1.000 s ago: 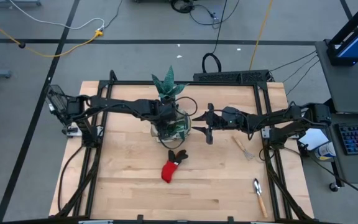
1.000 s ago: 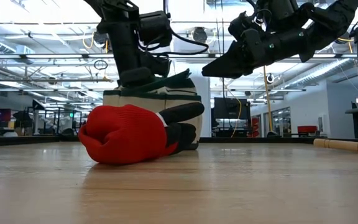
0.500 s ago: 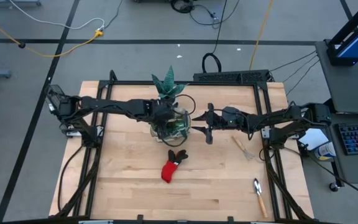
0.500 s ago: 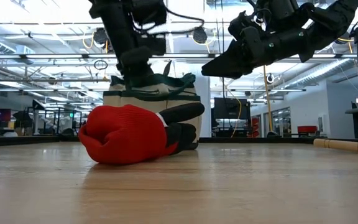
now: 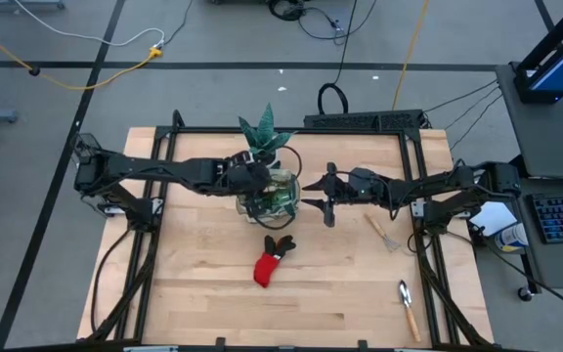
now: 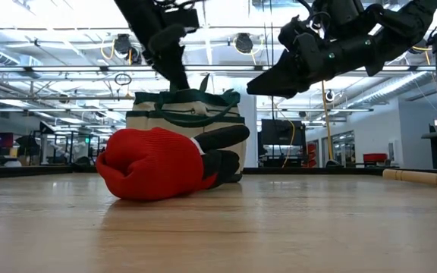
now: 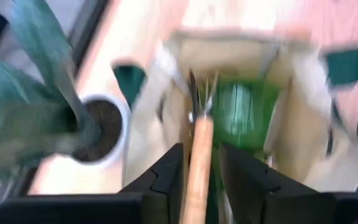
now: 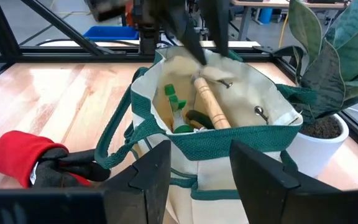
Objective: Pick & Place Garden tools in Gardening bag
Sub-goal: Put the brown hand rake into the gardening bag
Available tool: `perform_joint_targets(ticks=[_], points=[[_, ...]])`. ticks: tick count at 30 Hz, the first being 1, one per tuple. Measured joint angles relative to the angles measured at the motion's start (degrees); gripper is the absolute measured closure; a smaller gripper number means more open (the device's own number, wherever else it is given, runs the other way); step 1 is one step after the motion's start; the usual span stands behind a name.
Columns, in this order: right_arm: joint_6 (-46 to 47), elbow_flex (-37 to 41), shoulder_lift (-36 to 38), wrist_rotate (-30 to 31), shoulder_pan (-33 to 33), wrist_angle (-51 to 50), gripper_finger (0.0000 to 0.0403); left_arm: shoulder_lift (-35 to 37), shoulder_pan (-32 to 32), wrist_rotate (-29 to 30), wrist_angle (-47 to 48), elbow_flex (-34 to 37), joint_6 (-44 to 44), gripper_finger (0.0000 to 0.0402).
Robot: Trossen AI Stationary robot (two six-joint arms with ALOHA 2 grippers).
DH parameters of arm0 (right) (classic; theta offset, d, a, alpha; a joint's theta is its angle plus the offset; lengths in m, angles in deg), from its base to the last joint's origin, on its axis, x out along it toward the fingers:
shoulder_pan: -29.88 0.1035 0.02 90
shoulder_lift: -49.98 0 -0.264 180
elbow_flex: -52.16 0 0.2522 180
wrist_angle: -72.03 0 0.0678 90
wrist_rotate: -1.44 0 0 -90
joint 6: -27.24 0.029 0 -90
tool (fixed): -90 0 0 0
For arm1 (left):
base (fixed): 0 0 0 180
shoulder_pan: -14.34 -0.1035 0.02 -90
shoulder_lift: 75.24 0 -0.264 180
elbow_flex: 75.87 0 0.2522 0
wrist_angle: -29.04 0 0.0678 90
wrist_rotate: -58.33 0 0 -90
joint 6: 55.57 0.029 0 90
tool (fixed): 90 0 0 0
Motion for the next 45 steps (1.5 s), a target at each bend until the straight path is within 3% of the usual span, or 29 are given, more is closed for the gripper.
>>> perform_joint_targets(ticks=[14,30,45], points=[[1.4,0.0,0.0,0.0,0.3,-1.5,0.0248,7.2,6.0,5.6,0.1,-0.1,-2.9,0.0397],[-0.5,2.9,0.0,0.0,3.3,-0.2,0.0248,8.9,15.3,17.3,6.7,0.1,-12.0,0.0389],[-0.1,3.0,0.0,0.0,4.6,3.1,0.0248,10.2,21.4,27.7,21.3,0.0,-24.0,0.0398]])
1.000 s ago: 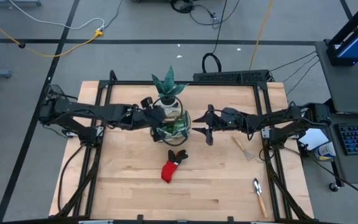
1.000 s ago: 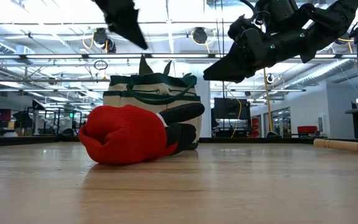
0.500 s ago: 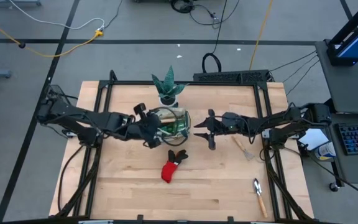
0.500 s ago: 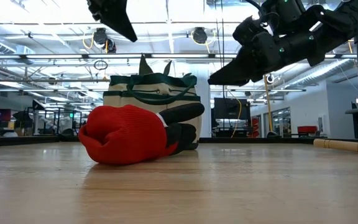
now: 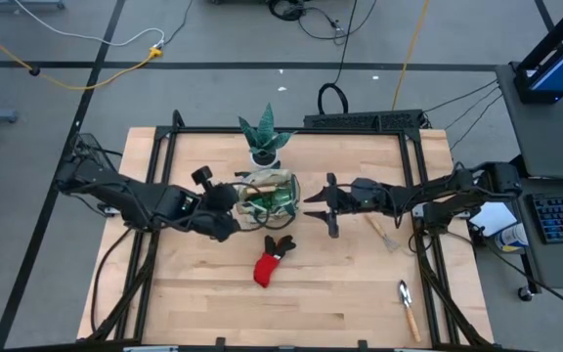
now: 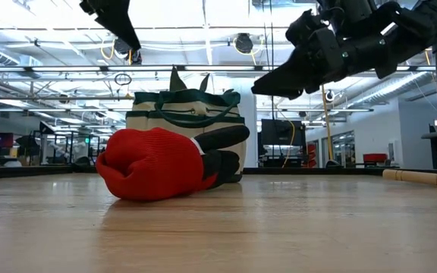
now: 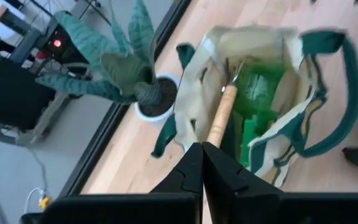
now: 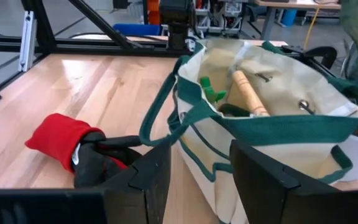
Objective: Pick & Place Garden tools in Gardening bag
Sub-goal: Put the brown hand rake into the gardening bag
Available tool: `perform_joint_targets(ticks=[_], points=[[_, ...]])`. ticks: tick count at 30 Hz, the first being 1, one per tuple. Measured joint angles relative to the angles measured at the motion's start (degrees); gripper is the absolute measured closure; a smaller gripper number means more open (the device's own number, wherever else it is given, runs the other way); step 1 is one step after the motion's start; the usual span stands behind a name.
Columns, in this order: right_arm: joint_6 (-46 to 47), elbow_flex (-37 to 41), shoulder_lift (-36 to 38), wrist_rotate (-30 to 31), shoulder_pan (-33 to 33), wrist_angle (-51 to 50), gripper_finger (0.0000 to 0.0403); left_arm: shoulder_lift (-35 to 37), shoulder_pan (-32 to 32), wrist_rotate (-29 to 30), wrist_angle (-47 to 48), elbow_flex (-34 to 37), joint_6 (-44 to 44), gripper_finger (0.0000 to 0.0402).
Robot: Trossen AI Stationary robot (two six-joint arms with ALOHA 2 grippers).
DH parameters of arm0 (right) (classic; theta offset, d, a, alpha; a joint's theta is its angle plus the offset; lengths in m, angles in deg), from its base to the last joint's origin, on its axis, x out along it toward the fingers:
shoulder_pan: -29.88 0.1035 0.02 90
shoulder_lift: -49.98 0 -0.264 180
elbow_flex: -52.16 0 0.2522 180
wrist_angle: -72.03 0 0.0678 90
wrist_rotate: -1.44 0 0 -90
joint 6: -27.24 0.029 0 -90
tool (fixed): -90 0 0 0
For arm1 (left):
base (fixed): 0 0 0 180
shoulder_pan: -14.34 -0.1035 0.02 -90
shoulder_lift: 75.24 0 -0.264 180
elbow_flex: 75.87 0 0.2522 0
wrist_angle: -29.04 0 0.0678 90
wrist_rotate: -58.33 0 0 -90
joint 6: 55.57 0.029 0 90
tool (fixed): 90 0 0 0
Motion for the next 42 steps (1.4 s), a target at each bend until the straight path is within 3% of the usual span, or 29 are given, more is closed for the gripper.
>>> perform_joint_targets(ticks=[7,12,21,28,33,42], points=[[0.0,0.0,4.2,0.0,1.4,-4.1,0.0248,2.0,0.2,2.0,3.6,1.0,-2.8,0.0383],[-0.3,0.0,9.3,0.3,3.2,-9.8,0.0248,7.3,0.3,2.5,1.4,6.8,-5.7,0.0397],[-1.7,0.0,15.4,0.4,5.4,-15.2,0.0248,20.9,0.3,0.6,-14.7,23.3,-3.4,0.0382],[1.9,0.0,19.4,0.5,5.5,-23.8,0.0248,28.6,0.2,-4.1,-28.1,32.6,3.2,0.0398],[5.2,0.0,21.7,0.9,5.9,-30.8,0.0248,30.4,0.1,-4.7,-33.4,34.7,7.9,0.0384],[10.5,0.0,22.3,9.4,8.2,-41.3,0.0248,30.2,-2.5,-5.2,-37.7,34.8,11.6,0.0398]])
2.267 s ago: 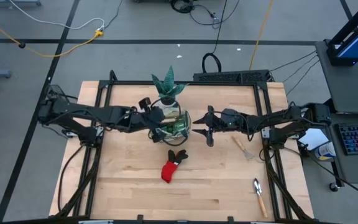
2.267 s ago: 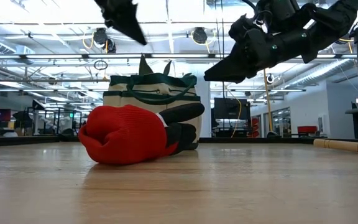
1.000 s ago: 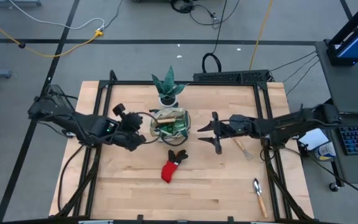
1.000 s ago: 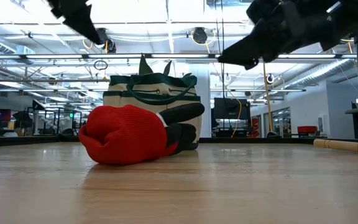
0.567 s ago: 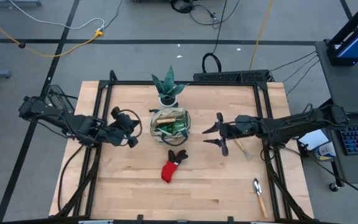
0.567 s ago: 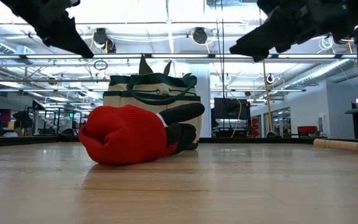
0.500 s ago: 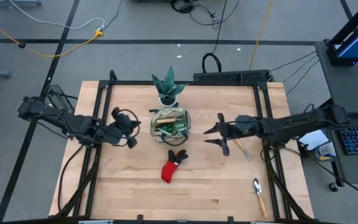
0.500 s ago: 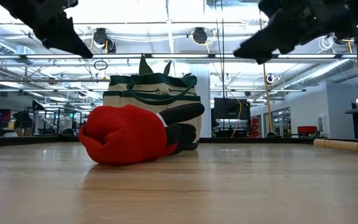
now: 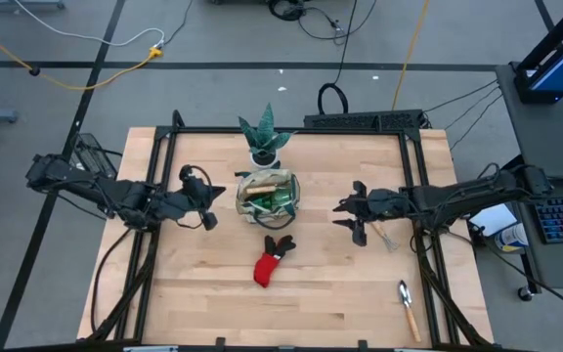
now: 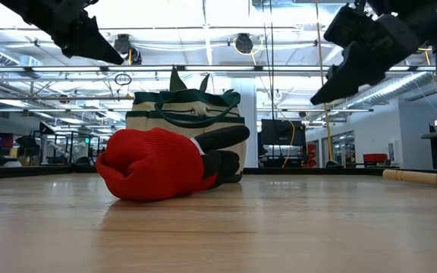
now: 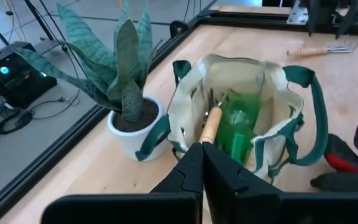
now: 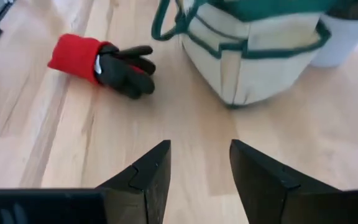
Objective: Pick & Place Garden tools in Gardening bag
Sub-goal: Put the brown hand rake into the gardening bag
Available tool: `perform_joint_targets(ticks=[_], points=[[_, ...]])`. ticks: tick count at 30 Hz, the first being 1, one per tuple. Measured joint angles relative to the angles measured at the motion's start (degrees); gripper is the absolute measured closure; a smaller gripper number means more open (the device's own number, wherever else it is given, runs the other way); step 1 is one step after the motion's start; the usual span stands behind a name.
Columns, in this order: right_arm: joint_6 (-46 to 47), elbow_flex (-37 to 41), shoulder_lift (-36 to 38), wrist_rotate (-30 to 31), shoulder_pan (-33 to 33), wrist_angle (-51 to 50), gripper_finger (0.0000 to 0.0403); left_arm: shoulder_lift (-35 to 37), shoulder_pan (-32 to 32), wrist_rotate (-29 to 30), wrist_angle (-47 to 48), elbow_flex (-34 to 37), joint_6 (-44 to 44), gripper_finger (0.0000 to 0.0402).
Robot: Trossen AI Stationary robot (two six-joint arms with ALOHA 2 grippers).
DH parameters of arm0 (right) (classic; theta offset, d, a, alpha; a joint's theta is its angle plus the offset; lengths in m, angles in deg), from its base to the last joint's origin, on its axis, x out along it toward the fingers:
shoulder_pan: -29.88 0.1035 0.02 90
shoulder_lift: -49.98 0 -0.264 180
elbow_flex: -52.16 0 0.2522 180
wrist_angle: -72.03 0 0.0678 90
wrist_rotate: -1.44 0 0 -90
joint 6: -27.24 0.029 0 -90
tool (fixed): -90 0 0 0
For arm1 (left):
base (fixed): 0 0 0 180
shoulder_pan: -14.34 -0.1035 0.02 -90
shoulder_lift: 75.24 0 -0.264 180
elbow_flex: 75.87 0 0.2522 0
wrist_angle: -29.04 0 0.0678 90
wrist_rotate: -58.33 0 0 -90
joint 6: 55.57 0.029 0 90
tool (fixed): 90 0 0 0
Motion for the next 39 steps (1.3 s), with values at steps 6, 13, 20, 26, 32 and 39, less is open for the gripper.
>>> perform_joint_targets(ticks=[6,13,20,26,32,39], points=[[3.5,0.0,1.1,-0.2,0.8,-4.6,0.0248,0.0,-1.3,-3.4,-0.9,0.0,1.1,0.0380],[3.5,0.0,3.4,0.2,0.8,-8.0,0.0248,0.0,-1.6,-4.1,-0.8,0.0,2.0,0.0376],[3.5,0.0,5.1,0.2,0.8,-10.8,0.0248,0.0,-1.6,-4.1,-0.8,0.0,3.0,0.0376],[3.6,0.0,6.1,-0.1,0.8,-16.6,0.0248,0.0,-1.6,-4.1,-0.9,0.0,2.7,0.0376],[7.4,0.0,6.1,-0.2,0.8,-21.2,0.0248,0.0,-1.6,-4.1,-0.9,0.0,2.7,0.0376],[13.5,0.0,6.1,-0.2,0.8,-28.1,0.0248,0.0,-1.6,-4.1,-0.9,0.0,2.7,0.0376]])
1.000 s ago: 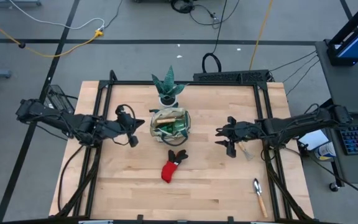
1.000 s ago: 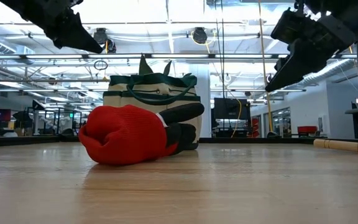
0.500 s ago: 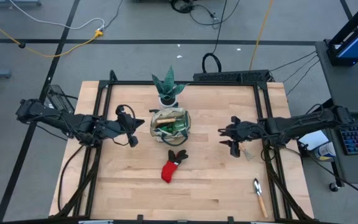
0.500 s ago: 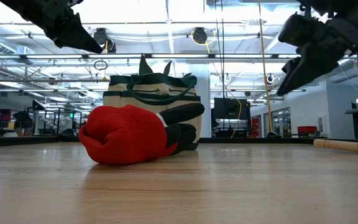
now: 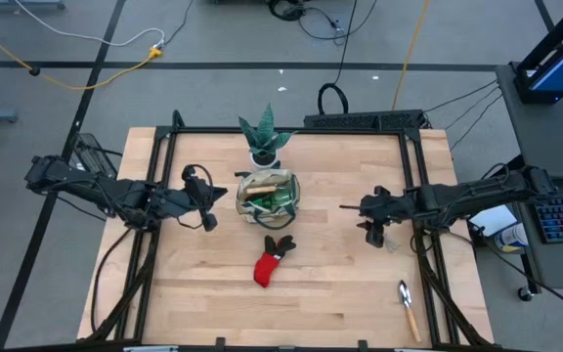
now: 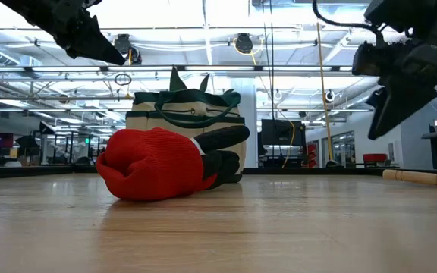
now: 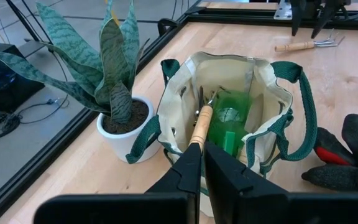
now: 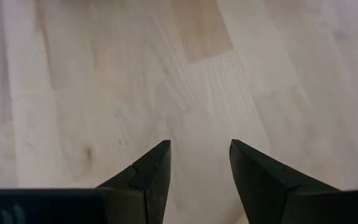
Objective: Pick & Place Garden tools in Gardening bag
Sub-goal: Put the brown hand rake into the gardening bag
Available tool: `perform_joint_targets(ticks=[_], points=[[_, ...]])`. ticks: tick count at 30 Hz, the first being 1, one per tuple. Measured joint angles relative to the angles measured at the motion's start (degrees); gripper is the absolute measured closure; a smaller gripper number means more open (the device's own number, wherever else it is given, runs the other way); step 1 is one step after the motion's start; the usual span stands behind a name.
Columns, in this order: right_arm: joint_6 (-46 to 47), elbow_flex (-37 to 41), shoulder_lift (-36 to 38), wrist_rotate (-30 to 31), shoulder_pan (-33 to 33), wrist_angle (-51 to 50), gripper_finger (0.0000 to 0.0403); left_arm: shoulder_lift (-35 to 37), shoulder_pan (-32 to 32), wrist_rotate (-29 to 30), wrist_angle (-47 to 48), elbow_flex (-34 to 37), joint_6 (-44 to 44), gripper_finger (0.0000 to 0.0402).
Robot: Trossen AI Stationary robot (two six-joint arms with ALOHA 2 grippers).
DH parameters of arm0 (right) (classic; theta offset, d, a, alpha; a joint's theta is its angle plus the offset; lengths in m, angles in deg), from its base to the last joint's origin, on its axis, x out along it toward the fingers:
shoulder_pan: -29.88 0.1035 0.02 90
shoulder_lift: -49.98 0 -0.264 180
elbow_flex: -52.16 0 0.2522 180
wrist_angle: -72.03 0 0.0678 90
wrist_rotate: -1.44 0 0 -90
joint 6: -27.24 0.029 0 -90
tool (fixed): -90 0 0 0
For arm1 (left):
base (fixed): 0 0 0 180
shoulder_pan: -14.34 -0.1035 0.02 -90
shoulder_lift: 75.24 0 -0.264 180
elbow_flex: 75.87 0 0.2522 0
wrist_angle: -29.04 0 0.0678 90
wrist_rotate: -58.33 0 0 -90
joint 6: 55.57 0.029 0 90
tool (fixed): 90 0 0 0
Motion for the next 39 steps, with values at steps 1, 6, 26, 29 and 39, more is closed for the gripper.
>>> perform_joint_targets(ticks=[1,6,26,29,39], points=[[0.7,0.0,0.0,0.0,0.0,-0.9,0.0248,0.0,0.0,0.0,0.0,0.0,0.0,0.0376],[3.3,0.0,0.1,0.0,0.0,-5.4,0.0248,0.0,0.0,0.0,0.0,0.0,0.2,0.0376],[16.6,0.0,0.1,0.0,0.0,-17.4,0.0248,0.0,0.0,0.0,0.0,0.0,0.3,0.0376],[20.2,0.0,0.1,0.0,0.0,-17.9,0.0248,0.0,0.0,0.0,0.0,0.0,0.3,0.0376],[22.5,1.6,0.1,0.1,0.0,-14.5,0.0248,0.0,0.0,0.1,0.0,0.0,0.3,0.0376]])
